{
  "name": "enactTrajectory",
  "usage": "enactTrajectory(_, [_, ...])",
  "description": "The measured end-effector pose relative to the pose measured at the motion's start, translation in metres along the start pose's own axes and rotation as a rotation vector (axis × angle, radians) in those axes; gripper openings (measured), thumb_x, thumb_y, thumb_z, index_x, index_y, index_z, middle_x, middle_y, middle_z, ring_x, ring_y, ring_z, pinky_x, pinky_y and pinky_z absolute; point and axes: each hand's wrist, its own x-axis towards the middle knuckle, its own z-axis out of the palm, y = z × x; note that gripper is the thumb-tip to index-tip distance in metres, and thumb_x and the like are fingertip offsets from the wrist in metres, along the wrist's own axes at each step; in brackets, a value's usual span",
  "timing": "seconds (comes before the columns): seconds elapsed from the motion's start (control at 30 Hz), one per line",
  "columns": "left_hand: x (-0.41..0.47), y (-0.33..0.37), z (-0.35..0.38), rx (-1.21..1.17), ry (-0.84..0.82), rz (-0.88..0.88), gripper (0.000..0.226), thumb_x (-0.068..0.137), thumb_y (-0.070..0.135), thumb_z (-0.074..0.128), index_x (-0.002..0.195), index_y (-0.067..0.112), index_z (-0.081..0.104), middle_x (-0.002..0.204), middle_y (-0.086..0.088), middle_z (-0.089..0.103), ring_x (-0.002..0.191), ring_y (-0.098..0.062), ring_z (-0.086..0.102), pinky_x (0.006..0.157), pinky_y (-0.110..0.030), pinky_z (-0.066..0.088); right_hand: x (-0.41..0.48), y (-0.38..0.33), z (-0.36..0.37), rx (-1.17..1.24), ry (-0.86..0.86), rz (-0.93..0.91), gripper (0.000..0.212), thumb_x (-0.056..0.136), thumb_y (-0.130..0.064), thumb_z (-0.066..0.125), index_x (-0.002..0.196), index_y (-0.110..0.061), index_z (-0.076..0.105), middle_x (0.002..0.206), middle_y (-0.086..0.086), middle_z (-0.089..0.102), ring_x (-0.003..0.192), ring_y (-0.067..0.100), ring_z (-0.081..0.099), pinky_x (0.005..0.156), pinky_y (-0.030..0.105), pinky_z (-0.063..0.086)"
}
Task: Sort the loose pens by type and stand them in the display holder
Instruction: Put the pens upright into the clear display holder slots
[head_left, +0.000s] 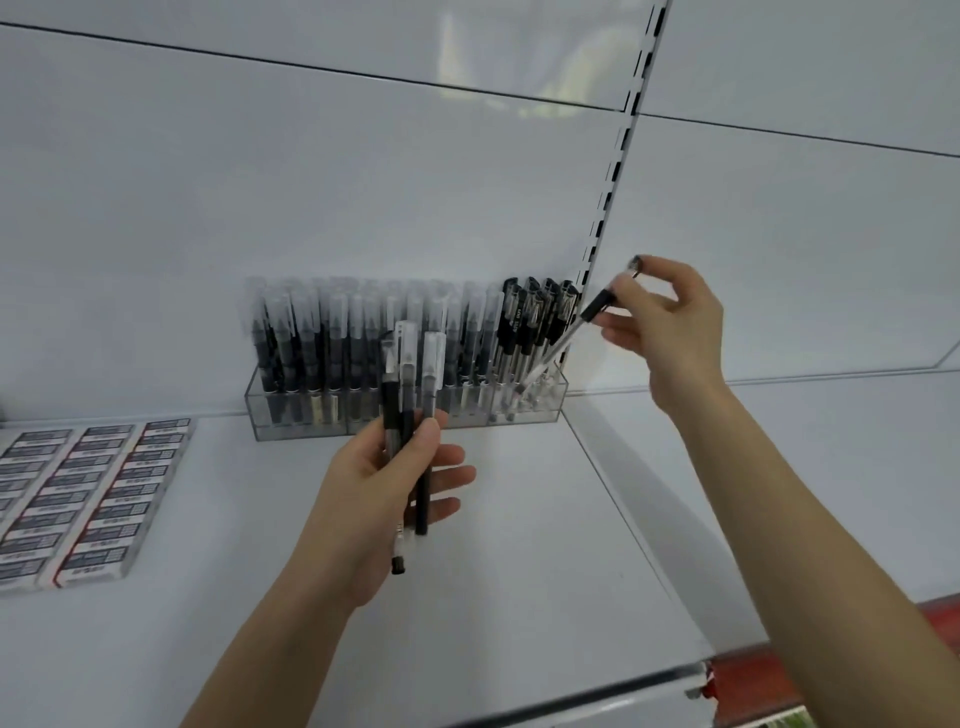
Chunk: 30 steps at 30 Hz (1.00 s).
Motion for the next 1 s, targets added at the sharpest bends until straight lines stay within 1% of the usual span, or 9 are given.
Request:
enactTrajectory(0.1, [-0.002, 0.001, -0.001, 0.014, 0.009, -0.015, 0.016, 0.087, 0.022, 0.052, 0.096, 0.018, 0.064, 0.061, 0.000, 0.063, 0.053, -0.013, 0.063, 0.056, -0.030, 0.056, 0.010, 0.008, -0.003, -0.175, 0.058, -0.127, 0.017, 0.088, -0.015, 0.058, 0.101, -0.024, 0.053, 0.080, 0.006, 0.067, 0.066, 0.014, 0.070, 0.066, 0.025, 0.056])
enactTrajectory(0.23, [-0.002, -0.002, -0.002, 0.035, 0.010, -0.014, 0.014, 0.088, 0.015, 0.052, 0.095, 0.014, 0.064, 0.065, 0.000, 0.055, 0.050, -0.009, 0.050, 0.046, -0.019, 0.049, 0.014, 0.013, 0.008, -0.288, 0.027, -0.245, 0.018, 0.088, -0.017, 0.057, 0.105, -0.022, 0.054, 0.082, 0.008, 0.066, 0.067, 0.015, 0.068, 0.070, 0.029, 0.056])
enactTrajectory(0.4, [-0.004, -0.002, -0.005, 0.035, -0.005, 0.005, 0.007, 0.087, 0.007, 0.054, 0.084, 0.007, 0.061, 0.064, -0.004, 0.059, 0.048, -0.008, 0.054, 0.045, -0.017, 0.047, 0.017, 0.019, 0.019, -0.403, -0.070, -0.311, 0.015, 0.088, -0.019, 0.058, 0.100, -0.026, 0.054, 0.077, 0.002, 0.064, 0.067, 0.020, 0.066, 0.075, 0.039, 0.055])
enactTrajectory(0.5, [-0.004, -0.002, -0.007, 0.001, -0.001, 0.030, 0.012, 0.086, 0.006, 0.054, 0.092, 0.014, 0.061, 0.063, 0.000, 0.069, 0.051, -0.008, 0.061, 0.046, -0.018, 0.050, 0.017, 0.030, 0.022, -0.512, -0.161, -0.292, 0.018, 0.088, -0.016, 0.057, 0.106, -0.021, 0.056, 0.081, 0.007, 0.064, 0.065, 0.018, 0.063, 0.076, 0.042, 0.055])
enactTrajectory(0.6, [-0.005, -0.001, -0.008, -0.006, -0.020, 0.043, 0.011, 0.086, 0.009, 0.053, 0.094, 0.013, 0.059, 0.071, 0.001, 0.073, 0.056, -0.009, 0.065, 0.048, -0.018, 0.051, 0.011, 0.046, 0.026, -0.575, -0.187, -0.255, 0.024, 0.090, -0.016, 0.055, 0.114, -0.015, 0.055, 0.080, 0.004, 0.062, 0.072, 0.029, 0.066, 0.077, 0.045, 0.054])
enactTrajectory(0.67, [-0.007, 0.001, -0.008, -0.005, -0.031, 0.045, 0.010, 0.086, 0.010, 0.052, 0.093, 0.013, 0.059, 0.074, 0.000, 0.074, 0.058, -0.010, 0.066, 0.048, -0.018, 0.051, 0.011, 0.048, 0.026, -0.567, -0.178, -0.237, 0.025, 0.090, -0.017, 0.055, 0.115, -0.015, 0.054, 0.081, 0.003, 0.062, 0.076, 0.030, 0.066, 0.077, 0.040, 0.054])
enactTrajectory(0.8, [-0.009, 0.003, -0.006, -0.008, -0.052, 0.049, 0.010, 0.087, 0.010, 0.051, 0.093, 0.011, 0.059, 0.075, -0.001, 0.074, 0.058, -0.010, 0.067, 0.048, -0.018, 0.052, 0.001, 0.040, 0.021, -0.523, -0.113, -0.226, 0.031, 0.088, -0.021, 0.059, 0.118, -0.016, 0.050, 0.086, -0.002, 0.061, 0.077, 0.004, 0.059, 0.066, 0.001, 0.040])
enactTrajectory(0.9, [-0.009, 0.002, -0.002, -0.002, -0.080, 0.051, 0.011, 0.087, 0.010, 0.051, 0.094, 0.010, 0.060, 0.075, -0.002, 0.074, 0.057, -0.010, 0.066, 0.048, -0.018, 0.051, -0.020, 0.028, 0.018, -0.287, -0.033, -0.211, 0.009, 0.088, -0.018, 0.058, 0.097, -0.017, 0.059, 0.082, 0.000, 0.065, 0.076, 0.007, 0.063, 0.074, 0.014, 0.049])
enactTrajectory(1.0, [-0.009, -0.001, 0.003, 0.000, -0.103, 0.045, 0.011, 0.087, 0.010, 0.051, 0.094, 0.010, 0.060, 0.074, -0.003, 0.074, 0.057, -0.010, 0.066, 0.048, -0.018, 0.051, -0.042, 0.012, 0.021, -0.093, -0.253, -0.042, 0.006, 0.087, -0.019, 0.060, 0.082, -0.018, 0.064, 0.074, -0.001, 0.069, 0.067, 0.008, 0.066, 0.065, 0.020, 0.054])
